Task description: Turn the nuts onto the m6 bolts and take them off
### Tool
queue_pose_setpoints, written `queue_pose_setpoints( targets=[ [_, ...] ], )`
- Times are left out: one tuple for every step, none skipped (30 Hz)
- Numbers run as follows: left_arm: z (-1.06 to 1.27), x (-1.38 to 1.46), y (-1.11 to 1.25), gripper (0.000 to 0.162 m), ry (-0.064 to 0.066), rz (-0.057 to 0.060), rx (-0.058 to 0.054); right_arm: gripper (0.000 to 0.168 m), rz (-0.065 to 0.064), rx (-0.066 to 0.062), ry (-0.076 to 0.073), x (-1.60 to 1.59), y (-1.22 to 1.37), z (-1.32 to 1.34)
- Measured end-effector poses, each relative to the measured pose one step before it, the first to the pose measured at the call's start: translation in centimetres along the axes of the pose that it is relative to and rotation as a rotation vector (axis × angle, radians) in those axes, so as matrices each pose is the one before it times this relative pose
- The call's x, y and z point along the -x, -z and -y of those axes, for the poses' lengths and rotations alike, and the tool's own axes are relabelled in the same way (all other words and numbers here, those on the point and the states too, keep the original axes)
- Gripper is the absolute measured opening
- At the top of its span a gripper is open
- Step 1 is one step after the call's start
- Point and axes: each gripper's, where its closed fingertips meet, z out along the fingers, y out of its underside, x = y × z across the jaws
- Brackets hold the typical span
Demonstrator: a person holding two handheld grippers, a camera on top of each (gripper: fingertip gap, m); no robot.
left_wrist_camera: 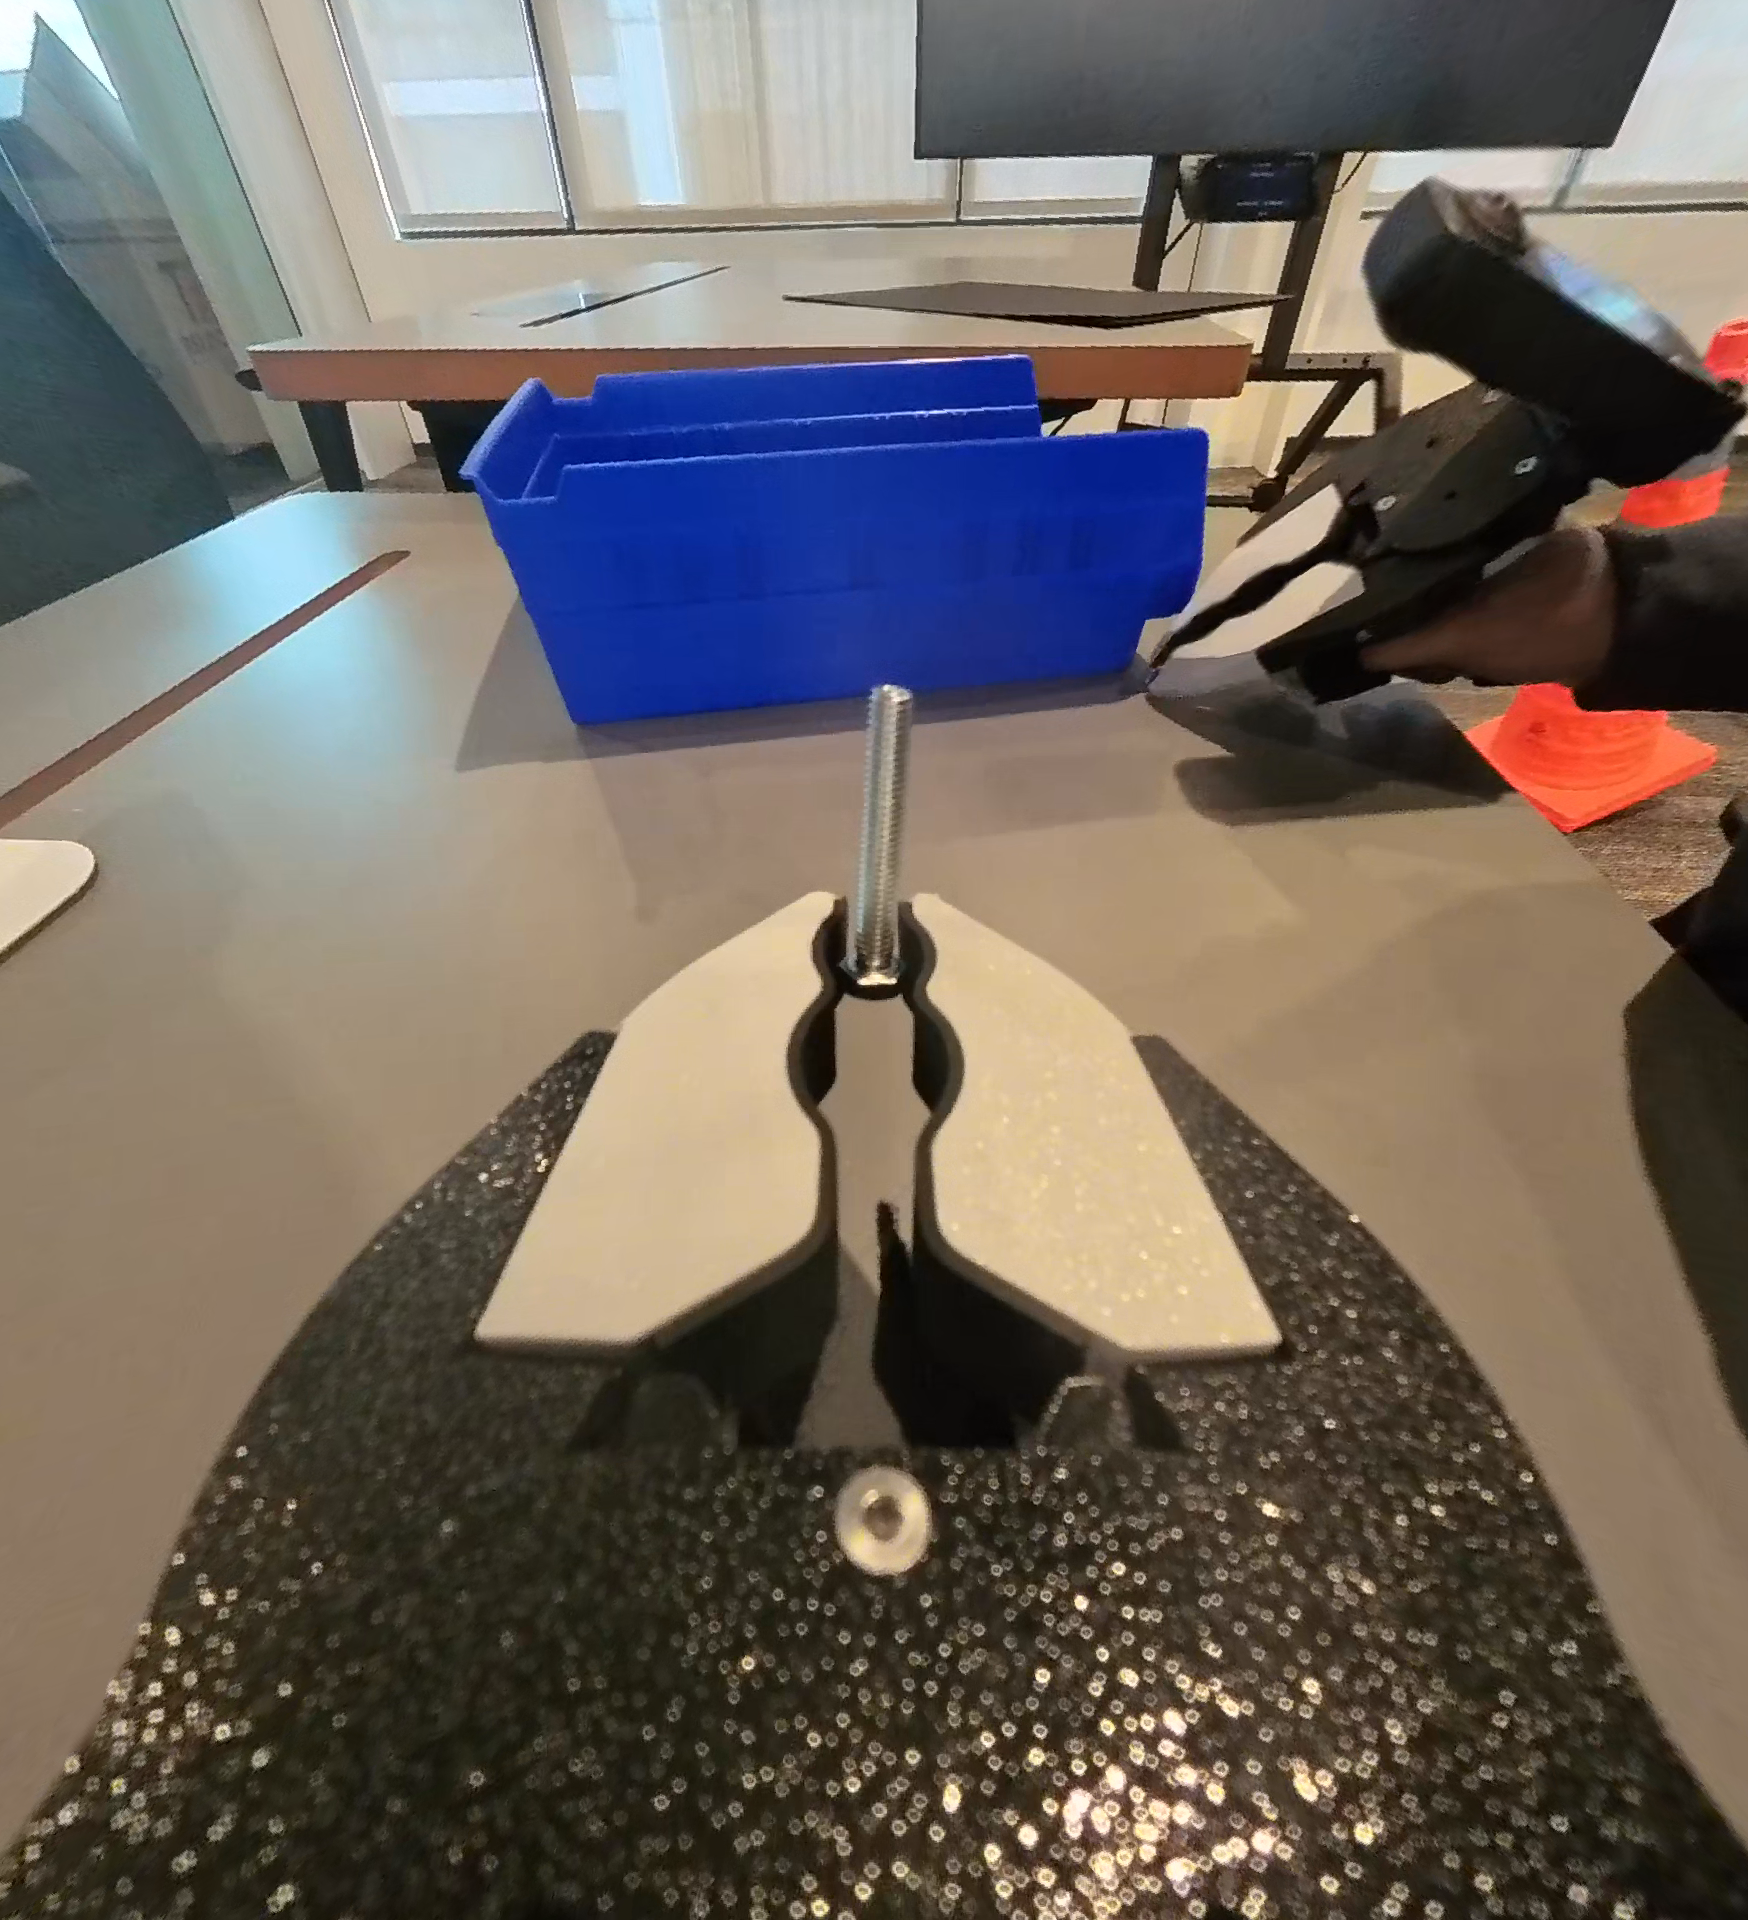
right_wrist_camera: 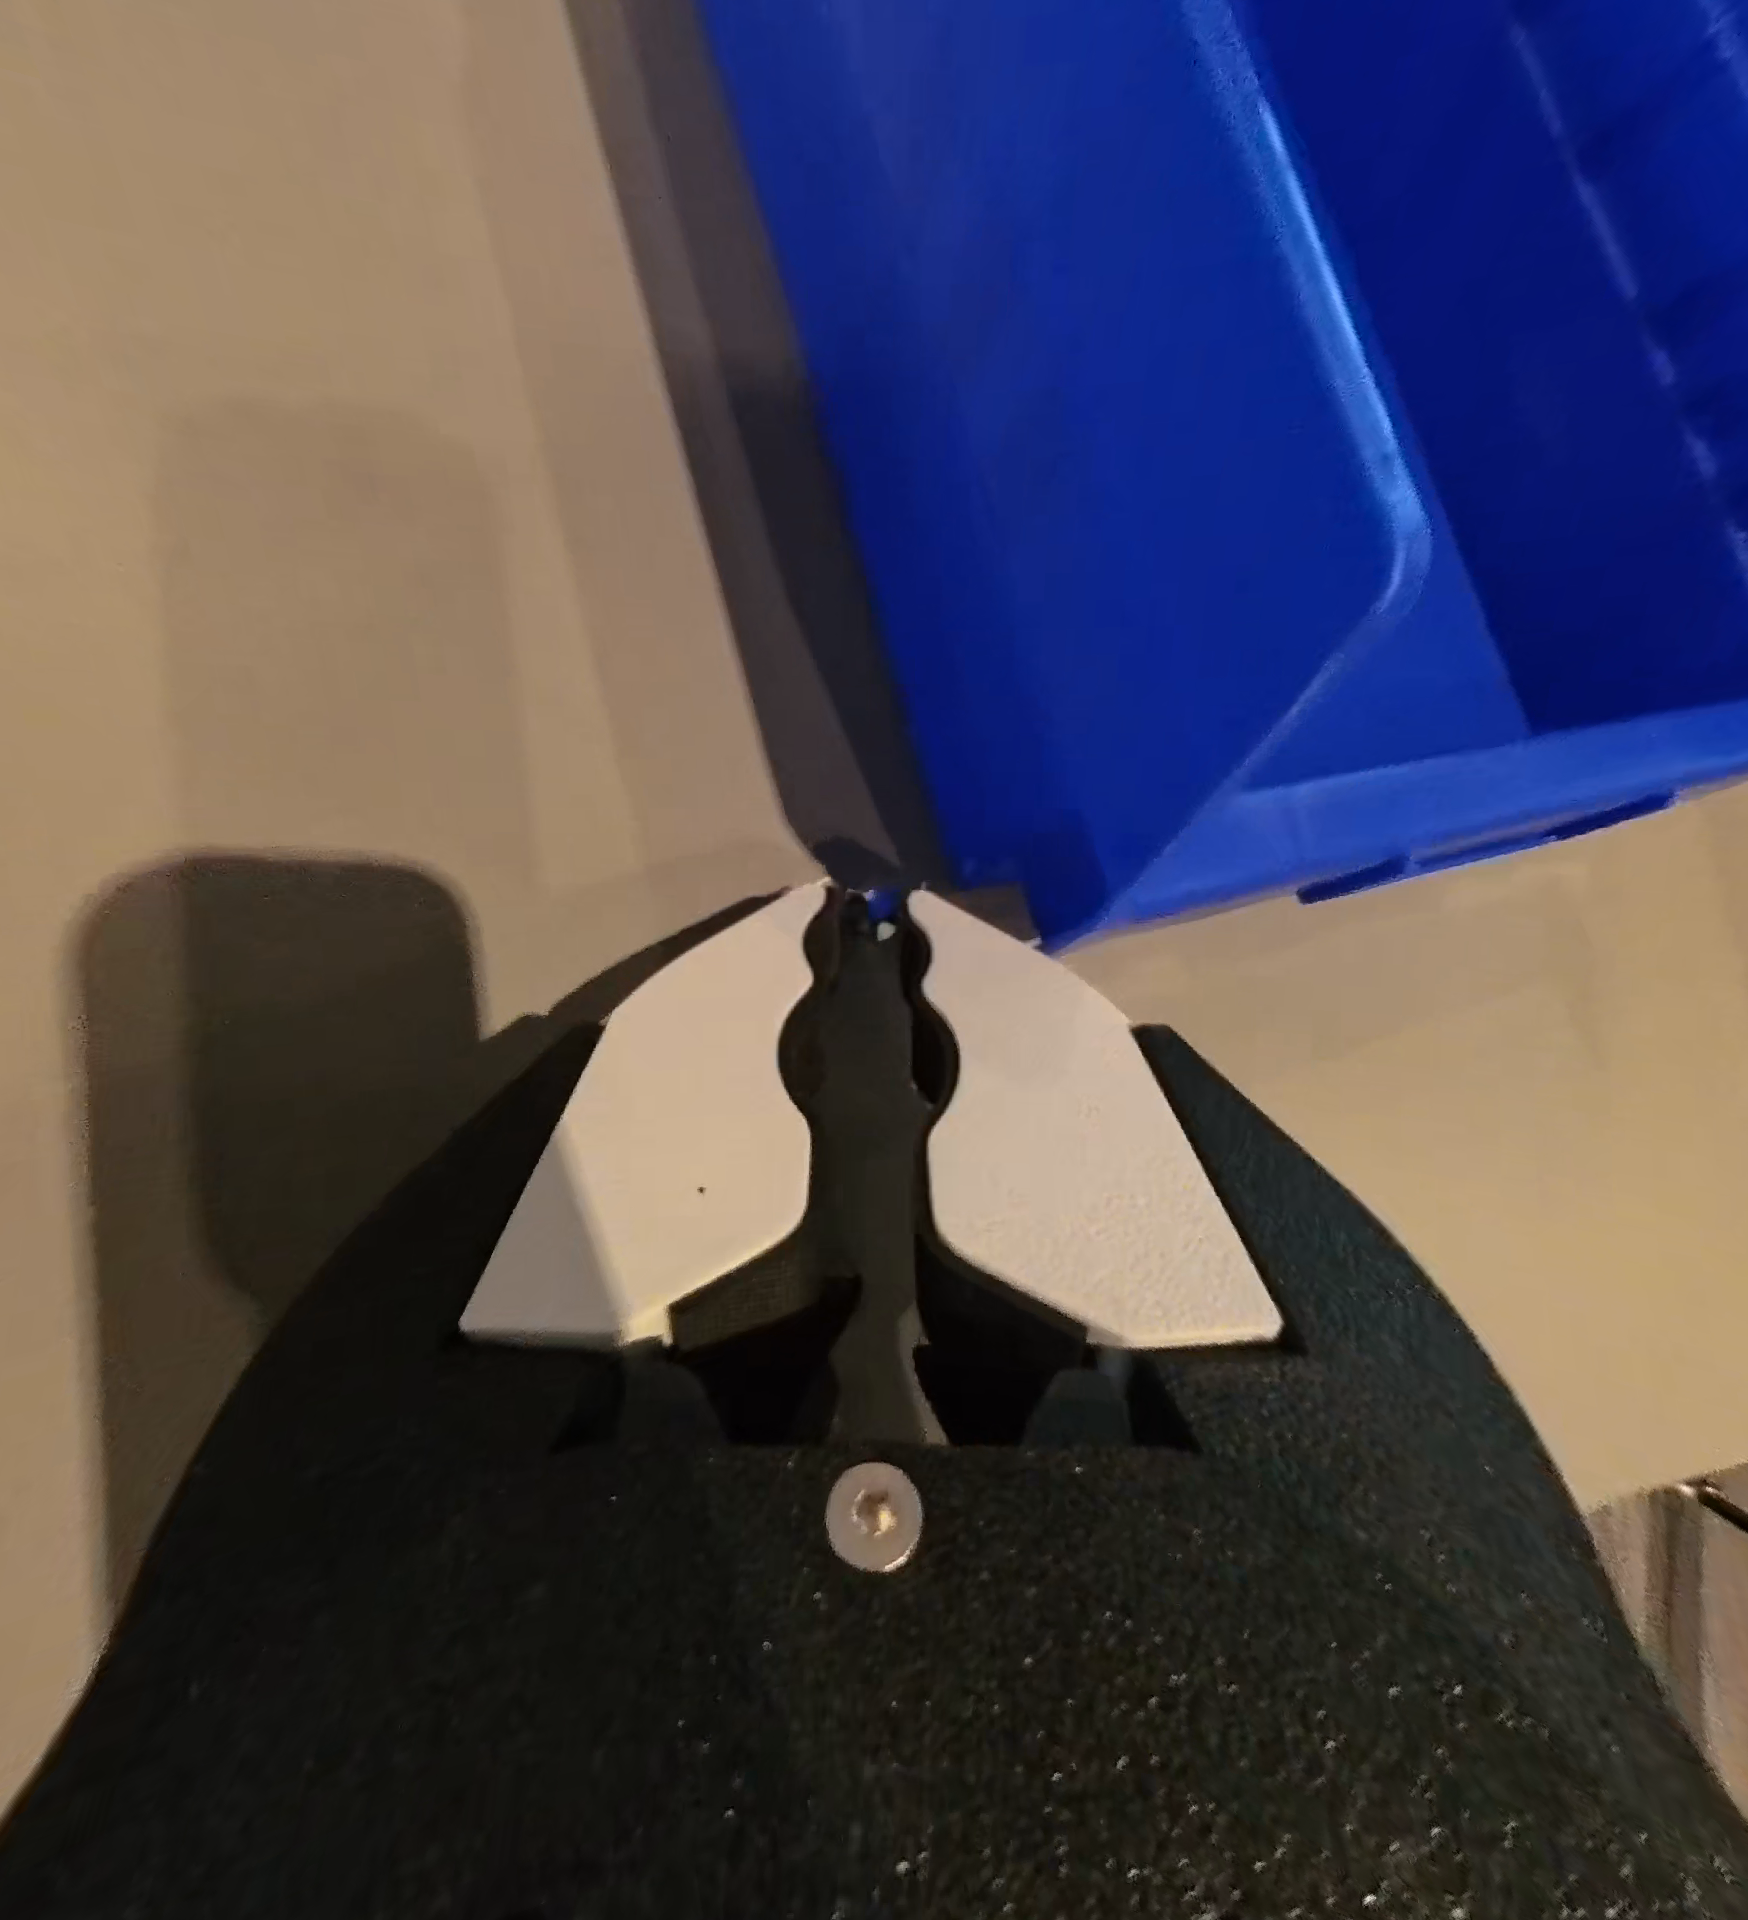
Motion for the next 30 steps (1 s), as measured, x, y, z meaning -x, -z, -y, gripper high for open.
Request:
queue_pose_setpoints(
  targets=[
    [-0.002,-0.008,0.008,0.009,-0.0006,0.0,0.0001,0.006,0.0121,-0.0007,-0.0032,0.165,-0.039,0.096],
    [0.0,0.0,0.0,0.009,-0.0001,-0.0001,0.0,0.006,0.0148,-0.0096,-0.0052,0.256,0.04,0.271],
    [0.0,-0.01,-0.002,0.009,0.0,0.0,0.0,0.005,0.0289,-0.0231,-0.0007,0.553,0.097,0.5],
    [0.001,0.002,-0.001,0.009,-0.0001,0.0001,-0.0001,0.005,0.0536,-0.0369,0.0032,1.03,0.137,0.75],
    [-0.001,0.003,0.001,0.009,-0.0001,0.0001,0.0001,0.005,0.06,-0.0366,0.005,1.259,0.135,0.845],
    [-0.005,0.0,-0.006,0.009,0.0,-0.0002,0.0005,0.005,0.069,-0.0388,0.0126,1.533,0.078,0.917],
    [-0.007,0.004,-0.005,0.009,0.0,0.0001,0.0006,0.005,0.0932,-0.0426,0.0242,1.959,0.001,1.028],
    [-0.003,-0.003,0.0,0.009,-0.0005,0.0003,0.0003,0.005,0.0662,-0.0354,0.0357,1.679,-0.125,0.934],
    [0.0,-0.004,-0.002,0.009,-0.0005,0.0001,0.0,0.005,0.0332,-0.0304,0.0608,1.299,-0.187,0.84],
    [0.002,-0.009,0.006,0.009,-0.0003,0.0,-0.0002,0.005,0.0183,-0.0287,0.0859,1.108,-0.226,0.776],
    [0.003,-0.002,0.007,0.009,0.0,0.0,-0.0003,0.005,0.0009,-0.0066,0.0933,0.815,-0.318,0.489],
    [0.002,0.007,0.001,0.009,0.0003,-0.0001,-0.0002,0.005,0.0049,0.0145,0.0892,0.731,-0.379,0.187],
    [0.001,-0.001,-0.001,0.009,0.0,-0.0001,-0.0001,0.005,0.0182,0.0233,0.0741,0.78,-0.426,0.022],
    [0.001,-0.009,-0.002,0.009,-0.0002,-0.0001,0.0,0.005,0.0132,0.0261,0.0538,0.6,-0.39,-0.077],
    [-0.003,0.003,0.001,0.009,-0.0003,0.0,0.0002,0.005,0.0174,0.0143,0.0375,0.544,-0.317,0.01],
    [-0.003,-0.006,0.0,0.009,-0.0004,0.0001,0.0003,0.005,0.0205,0.011,0.0194,0.463,-0.213,0.017],
    [-0.002,-0.008,-0.001,0.009,-0.0004,-0.0001,0.0002,0.005,0.0162,0.0108,0.0062,0.294,-0.126,-0.018],
    [-0.001,-0.008,-0.001,0.009,-0.0004,-0.0001,0.0001,0.005,0.0183,0.0061,-0.0003,0.248,-0.059,-0.012],
    [-0.002,0.002,-0.008,0.009,-0.0001,-0.0001,0.0003,0.006,0.0187,0.0023,-0.0048,0.215,-0.006,0.002],
    [-0.004,-0.002,-0.007,0.009,0.0001,-0.0003,0.0004,0.009,0.0199,-0.0028,-0.0092,0.203,0.04,0.039],
    [-0.005,-0.004,-0.006,0.009,0.0003,-0.0003,0.0005,0.012,0.02,-0.0063,-0.0137,0.201,0.057,0.054],
    [-0.005,-0.005,0.003,0.009,0.0001,-0.0003,0.0004,0.015,0.0163,-0.005,-0.018,0.128,0.059,0.016],
    [0.001,0.001,0.0,0.009,-0.0002,-0.0001,-0.0001,0.018,0.0129,-0.0034,-0.0222,0.09,0.064,-0.036],
    [0.002,-0.004,-0.001,0.009,0.0001,-0.0003,-0.0002,0.02,0.0101,-0.004,-0.0273,0.048,0.048,-0.057],
    [0.0,-0.013,0.0,0.009,0.0007,-0.0006,0.0,0.02,0.0112,-0.0043,-0.037,0.037,0.048,-0.083],
    [-0.001,-0.005,0.001,0.009,0.0001,-0.0003,0.0001,0.021,0.0148,-0.0039,-0.044,0.066,0.023,-0.092],
    [-0.001,-0.008,-0.01,0.009,-0.0003,-0.0002,0.0003,0.021,0.0153,-0.0063,-0.047,0.063,0.011,-0.06],
    [-0.005,-0.013,-0.008,0.009,0.0,-0.0004,0.0006,0.021,0.0101,-0.0065,-0.0484,-0.029,-0.03,-0.042],
    [-0.004,-0.003,-0.006,0.009,0.0002,-0.0003,0.0004,0.021,0.0005,-0.002,-0.0476,-0.179,-0.071,-0.081],
    [-0.004,-0.001,0.002,0.009,-0.0002,-0.0002,0.0003,0.022,0.0018,0.0002,-0.0425,-0.156,-0.094,-0.055]
  ],
)
